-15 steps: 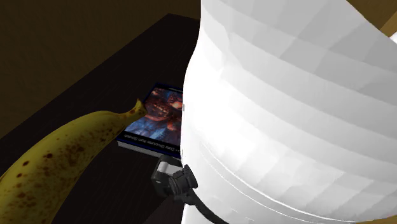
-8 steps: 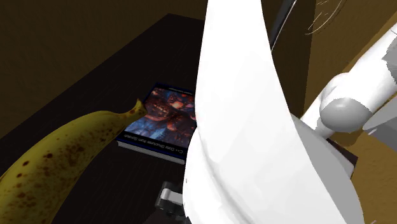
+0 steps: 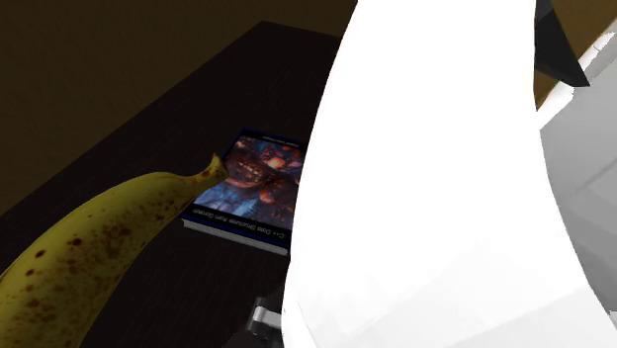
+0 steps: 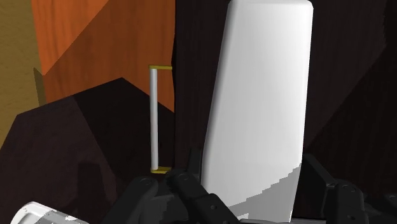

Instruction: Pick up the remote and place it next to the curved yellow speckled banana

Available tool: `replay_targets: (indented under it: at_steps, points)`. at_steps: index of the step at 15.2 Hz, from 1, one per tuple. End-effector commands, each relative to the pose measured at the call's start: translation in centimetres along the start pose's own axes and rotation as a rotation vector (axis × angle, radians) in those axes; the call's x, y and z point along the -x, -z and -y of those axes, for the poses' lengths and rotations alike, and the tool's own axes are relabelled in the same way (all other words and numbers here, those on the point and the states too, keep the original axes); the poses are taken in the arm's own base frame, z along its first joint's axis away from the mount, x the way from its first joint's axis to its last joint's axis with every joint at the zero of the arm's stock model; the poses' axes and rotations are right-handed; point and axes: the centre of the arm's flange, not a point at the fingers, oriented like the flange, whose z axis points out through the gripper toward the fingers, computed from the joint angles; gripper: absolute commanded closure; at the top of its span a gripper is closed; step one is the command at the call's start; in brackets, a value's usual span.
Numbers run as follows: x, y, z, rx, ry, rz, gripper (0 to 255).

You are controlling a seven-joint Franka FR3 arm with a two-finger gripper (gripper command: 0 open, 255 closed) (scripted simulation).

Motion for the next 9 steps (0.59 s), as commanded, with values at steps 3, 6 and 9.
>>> replay_targets:
  at_steps: [3,6,9]
  points:
    - [0.1,-2.2,0.0,-0.001,0.001,0.001,255]
    - [0.1,-3.8,0.0,-0.001,0.001,0.001,255]
    - [0.1,-5.4,0.0,-0.001,0.001,0.001,255]
